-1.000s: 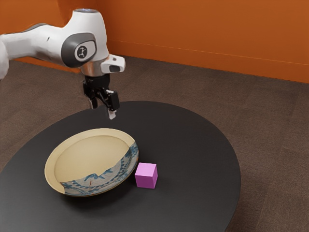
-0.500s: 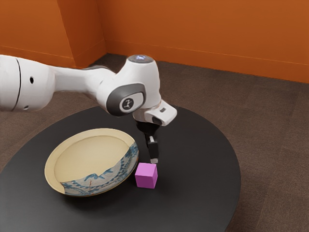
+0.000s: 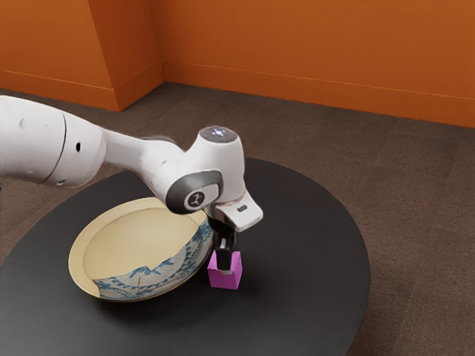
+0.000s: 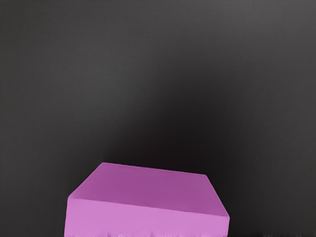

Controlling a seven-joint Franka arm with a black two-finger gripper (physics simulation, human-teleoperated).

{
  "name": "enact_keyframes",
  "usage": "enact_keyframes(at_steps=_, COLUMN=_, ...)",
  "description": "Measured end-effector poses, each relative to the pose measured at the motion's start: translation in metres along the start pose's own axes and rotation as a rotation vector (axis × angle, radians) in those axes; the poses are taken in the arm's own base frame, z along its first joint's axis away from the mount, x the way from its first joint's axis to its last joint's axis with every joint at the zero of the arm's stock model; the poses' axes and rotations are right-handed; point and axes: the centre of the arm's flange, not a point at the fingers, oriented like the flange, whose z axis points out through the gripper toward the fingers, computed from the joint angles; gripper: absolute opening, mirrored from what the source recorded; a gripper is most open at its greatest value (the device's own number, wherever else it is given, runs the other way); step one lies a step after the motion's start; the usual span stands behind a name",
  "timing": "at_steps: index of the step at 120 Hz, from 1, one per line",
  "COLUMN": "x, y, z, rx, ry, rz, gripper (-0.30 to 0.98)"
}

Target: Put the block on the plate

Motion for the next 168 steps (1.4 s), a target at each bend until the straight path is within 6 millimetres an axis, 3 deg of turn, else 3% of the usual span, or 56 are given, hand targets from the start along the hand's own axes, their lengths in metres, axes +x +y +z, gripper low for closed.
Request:
enact_keyframes(at_steps=60, x=-0.012, y=-0.011, z=0.038, rx=-0.035, ry=0.003, rz=0.057, gripper=0.67)
enact_keyframes(at_steps=91, x=-0.016, y=-0.011, z=0.044, rx=-0.034, ry=0.006, rz=0.049, gripper=0.43)
enact_keyframes(at_steps=114, x=-0.014, y=-0.010, z=0.038, rx=-0.022, ry=0.008, rz=0.039, gripper=0.36)
enact_keyframes(at_steps=132, x=0.000, y=-0.001, z=0.016, rx=0.014, ry=0.025, rz=0.055, gripper=0.35)
enact_keyframes(at_steps=147, x=0.002, y=-0.001, z=-0.028, rx=0.079, ry=0.059, rz=0.046, gripper=0.35)
enact_keyframes(at_steps=157, x=-0.025, y=-0.017, z=-0.069, rx=0.141, ry=0.079, rz=-0.013, gripper=0.36)
enact_keyframes(at_steps=168, x=-0.071, y=-0.036, z=-0.084, rx=0.156, ry=0.061, rz=-0.104, gripper=0.36)
